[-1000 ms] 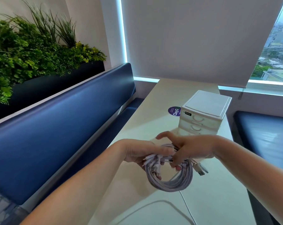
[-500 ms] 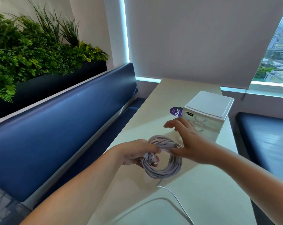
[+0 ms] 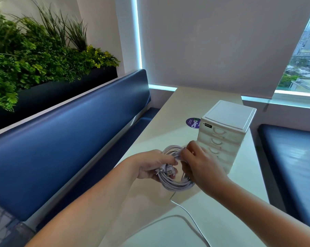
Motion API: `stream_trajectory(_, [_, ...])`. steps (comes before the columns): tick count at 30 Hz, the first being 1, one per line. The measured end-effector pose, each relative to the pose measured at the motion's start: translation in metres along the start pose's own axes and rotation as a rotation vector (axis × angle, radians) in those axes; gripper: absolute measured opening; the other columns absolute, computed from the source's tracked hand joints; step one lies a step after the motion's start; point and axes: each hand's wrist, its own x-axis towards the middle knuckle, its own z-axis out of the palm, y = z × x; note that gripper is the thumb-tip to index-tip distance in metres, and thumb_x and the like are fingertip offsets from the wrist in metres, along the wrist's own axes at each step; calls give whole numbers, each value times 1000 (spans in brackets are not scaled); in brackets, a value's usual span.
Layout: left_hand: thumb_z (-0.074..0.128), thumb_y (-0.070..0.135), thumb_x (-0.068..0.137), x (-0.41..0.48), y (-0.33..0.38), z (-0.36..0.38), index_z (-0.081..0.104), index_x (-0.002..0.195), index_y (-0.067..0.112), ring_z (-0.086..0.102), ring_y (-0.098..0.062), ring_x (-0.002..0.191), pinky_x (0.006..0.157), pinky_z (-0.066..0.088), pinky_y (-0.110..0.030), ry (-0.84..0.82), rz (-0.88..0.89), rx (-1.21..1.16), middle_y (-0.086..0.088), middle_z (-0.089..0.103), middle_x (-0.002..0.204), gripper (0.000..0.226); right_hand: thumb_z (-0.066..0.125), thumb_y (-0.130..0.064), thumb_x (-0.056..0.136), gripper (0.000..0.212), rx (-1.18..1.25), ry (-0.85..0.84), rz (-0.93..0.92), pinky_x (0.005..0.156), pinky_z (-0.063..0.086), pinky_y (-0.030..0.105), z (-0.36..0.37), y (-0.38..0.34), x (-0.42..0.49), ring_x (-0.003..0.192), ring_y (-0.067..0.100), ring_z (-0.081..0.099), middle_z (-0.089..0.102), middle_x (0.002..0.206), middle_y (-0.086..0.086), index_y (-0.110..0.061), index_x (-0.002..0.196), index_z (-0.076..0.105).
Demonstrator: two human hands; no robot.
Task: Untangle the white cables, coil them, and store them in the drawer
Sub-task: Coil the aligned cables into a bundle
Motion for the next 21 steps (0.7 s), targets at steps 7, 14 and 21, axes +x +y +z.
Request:
stream_trajectory(7, [56, 15, 90, 7, -1, 4, 62, 99, 14, 62, -18, 69, 66, 53, -27, 106, 25, 169, -7, 67, 89, 11, 59, -13, 80, 14, 58, -215, 78, 49, 46, 39, -3, -1, 3, 59, 30, 53, 49, 90, 9, -8, 93, 57])
stream_trajectory(14, [58, 15, 87, 11, -2, -4, 65, 100, 11, 63, -20, 67, 64, 52, -26, 196, 64, 298, -7, 69, 84, 15, 52, -21, 96, 12, 594, -507, 425, 83, 45, 35, -29, 0, 22, 84, 18, 60, 65, 84, -5, -15, 91, 61])
stream_trajectory(21, [60, 20, 87, 14, 5, -6, 67, 93, 10, 63, -21, 74, 68, 49, -29, 280, 148, 376, -14, 73, 97, 14, 53, -22, 97, 20, 769, -650, 576, 55, 44, 30, -52, 7, 38, 53, 15, 46, 49, 64, 1, -15, 80, 60])
